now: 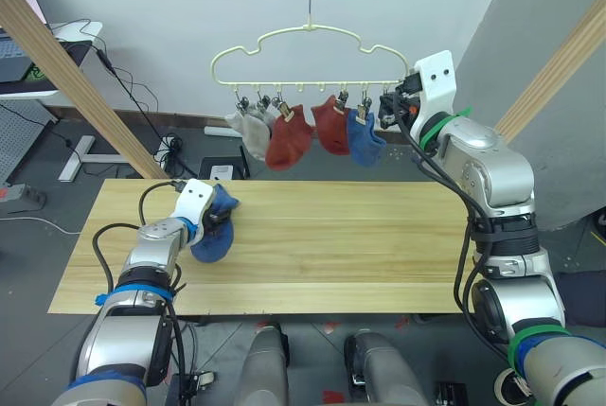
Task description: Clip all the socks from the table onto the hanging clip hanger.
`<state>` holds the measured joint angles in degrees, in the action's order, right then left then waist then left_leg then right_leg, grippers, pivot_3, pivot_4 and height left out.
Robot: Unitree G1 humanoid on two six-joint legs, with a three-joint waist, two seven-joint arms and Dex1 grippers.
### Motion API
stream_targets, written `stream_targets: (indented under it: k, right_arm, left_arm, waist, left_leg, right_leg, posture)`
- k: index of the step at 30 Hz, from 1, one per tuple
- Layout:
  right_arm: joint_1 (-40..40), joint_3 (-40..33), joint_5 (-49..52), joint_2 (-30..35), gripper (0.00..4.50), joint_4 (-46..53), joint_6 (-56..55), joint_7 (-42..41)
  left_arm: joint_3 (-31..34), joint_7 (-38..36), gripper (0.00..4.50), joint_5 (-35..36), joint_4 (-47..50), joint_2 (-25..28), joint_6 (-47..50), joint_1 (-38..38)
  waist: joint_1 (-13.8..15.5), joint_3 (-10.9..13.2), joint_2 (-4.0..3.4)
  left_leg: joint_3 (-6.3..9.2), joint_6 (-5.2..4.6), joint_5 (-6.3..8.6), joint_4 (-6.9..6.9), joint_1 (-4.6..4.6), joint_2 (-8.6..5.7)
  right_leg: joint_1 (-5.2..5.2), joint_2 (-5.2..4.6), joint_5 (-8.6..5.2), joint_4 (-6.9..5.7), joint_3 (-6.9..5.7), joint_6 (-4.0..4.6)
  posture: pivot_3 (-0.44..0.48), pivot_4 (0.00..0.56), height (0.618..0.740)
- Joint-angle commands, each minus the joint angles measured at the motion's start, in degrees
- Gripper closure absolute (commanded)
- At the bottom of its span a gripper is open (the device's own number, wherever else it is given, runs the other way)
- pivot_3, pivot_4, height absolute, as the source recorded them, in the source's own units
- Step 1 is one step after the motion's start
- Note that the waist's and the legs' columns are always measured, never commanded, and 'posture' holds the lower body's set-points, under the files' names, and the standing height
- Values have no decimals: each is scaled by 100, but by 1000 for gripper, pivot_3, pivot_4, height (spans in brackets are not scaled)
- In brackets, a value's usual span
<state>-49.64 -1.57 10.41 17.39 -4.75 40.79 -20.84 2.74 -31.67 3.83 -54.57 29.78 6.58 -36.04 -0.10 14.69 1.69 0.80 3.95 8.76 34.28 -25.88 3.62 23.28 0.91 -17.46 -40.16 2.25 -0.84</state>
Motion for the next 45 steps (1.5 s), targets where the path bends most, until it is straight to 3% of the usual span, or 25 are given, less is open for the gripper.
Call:
stream_targets:
  k: [1,7,12,18,24,25,29,45]
  right_arm:
    - [-28,-140,112,-1,4500,241,-52,15]
    - [-14,-159,129,16,4500,251,-23,-4]
    - [34,-185,134,73,4500,226,-21,-23]
    - [-46,-267,241,284,4500,204,235,-199]
    - [-403,-605,710,535,4500,109,1133,-281]
    - [-567,-952,956,429,4500,90,1671,-99]
    - [-1100,-2229,1590,-142,4500,76,3465,627]
    - [-1829,-3378,1782,-560,4500,270,5001,1296]
  left_arm:
    - [-5,-138,3106,-41,123,13,-36,163]
    - [-38,-316,4451,-24,576,-22,-242,271]
    - [-76,-828,4490,222,1606,-180,-416,531]
    - [-232,-1668,4491,929,3806,-524,-283,813]
    - [-640,-1637,4491,834,5035,-772,-367,871]
    - [-795,-1535,4491,687,5136,-902,-509,784]
    - [-1277,-1212,4491,107,5095,-1289,-1131,526]
    - [-1582,-923,4491,-345,4322,-1674,-1707,163]
  waist:
    - [0,0,0]
    - [2,0,0]
    - [4,0,0]
    - [17,0,0]
    - [10,-1,0]
    - [6,-1,0]
    - [13,-1,0]
    - [-32,-1,-2]
  left_leg:
    - [0,0,0,0,0,0]
    - [1,0,0,0,0,0]
    - [1,1,0,0,-2,1]
    - [2,2,-1,6,-3,0]
    - [2,1,-1,9,0,-2]
    - [3,1,-1,11,0,-1]
    - [5,1,-1,27,-2,-1]
    - [0,-3,1,34,-4,-4]
  right_leg:
    - [0,0,0,0,0,0]
    - [0,0,0,-1,-1,0]
    - [0,0,0,-1,-3,1]
    - [-1,-2,1,-5,-2,1]
    - [-4,-2,1,-8,1,1]
    - [-4,-1,1,-10,1,1]
    - [-4,-1,1,-25,1,1]
    - [2,1,0,-34,7,0]
  posture:
    - [58,237,740]
    - [62,232,740]
    - [63,222,740]
    - [62,218,740]
    - [48,219,740]
    - [48,219,740]
    - [31,222,740]
    - [0,228,740]
